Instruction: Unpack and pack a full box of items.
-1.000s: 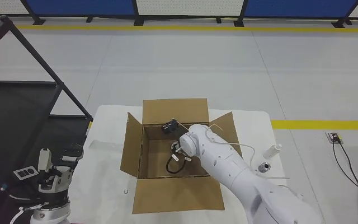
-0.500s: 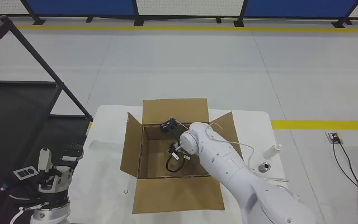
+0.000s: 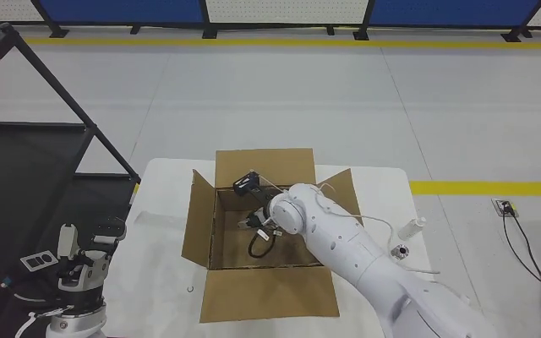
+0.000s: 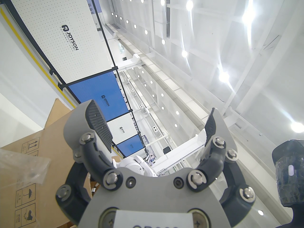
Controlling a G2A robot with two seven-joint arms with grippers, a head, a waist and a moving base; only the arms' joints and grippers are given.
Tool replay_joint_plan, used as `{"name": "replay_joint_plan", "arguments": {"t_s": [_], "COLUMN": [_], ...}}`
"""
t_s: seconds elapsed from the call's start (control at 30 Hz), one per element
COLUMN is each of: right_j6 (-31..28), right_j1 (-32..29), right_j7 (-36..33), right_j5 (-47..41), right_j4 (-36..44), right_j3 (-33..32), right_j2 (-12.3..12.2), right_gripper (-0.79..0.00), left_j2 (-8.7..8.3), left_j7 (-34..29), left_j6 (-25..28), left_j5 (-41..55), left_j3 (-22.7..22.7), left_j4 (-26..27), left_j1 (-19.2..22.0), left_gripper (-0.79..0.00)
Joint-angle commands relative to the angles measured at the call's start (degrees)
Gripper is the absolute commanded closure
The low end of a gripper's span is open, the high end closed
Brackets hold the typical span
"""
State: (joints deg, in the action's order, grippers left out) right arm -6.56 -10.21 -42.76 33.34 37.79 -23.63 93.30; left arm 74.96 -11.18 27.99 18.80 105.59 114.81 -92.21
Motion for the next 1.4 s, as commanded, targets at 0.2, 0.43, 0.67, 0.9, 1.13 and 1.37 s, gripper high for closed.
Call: {"name": "replay_joint_plan", "arguments": {"t_s": [0.2,0.43,0.67,0.9,1.13,1.37], "right_j6": [6.6,10.6,13.8,15.9,12.2,8.9], "right_j1": [-8.9,-22.0,-41.1,-56.7,-62.4,-58.9], "right_j7": [-6.9,-12.8,-16.9,-17.6,-22.3,-24.8], "right_j5": [10.1,23.6,32.8,31.0,26.0,26.1], "right_j4": [28.2,56.4,82.6,89.5,78.5,62.9], "right_j3": [-10.0,-26.5,-50.2,-69.5,-77.8,-76.6], "right_j2": [-9.4,-16.8,-21.6,-23.0,-23.8,-24.4], "right_gripper": [-0.785,-0.785,-0.785,-0.785,-0.785,-0.785], "left_j2": [0.0,0.0,0.0,0.0,0.0,0.0], "left_j7": [0.0,0.0,0.0,0.0,0.0,0.0], "left_j6": [0.0,0.0,0.0,0.0,0.0,0.0], "left_j5": [0.0,0.0,0.0,0.0,0.0,0.0], "left_j3": [0.0,0.0,0.0,0.0,0.0,0.0], "left_j4": [0.0,0.0,0.0,0.0,0.0,0.0], "left_j1": [0.0,0.0,0.0,0.0,0.0,0.0], "left_gripper": [-0.785,-0.785,-0.785,-0.785,-0.785,-0.785]}}
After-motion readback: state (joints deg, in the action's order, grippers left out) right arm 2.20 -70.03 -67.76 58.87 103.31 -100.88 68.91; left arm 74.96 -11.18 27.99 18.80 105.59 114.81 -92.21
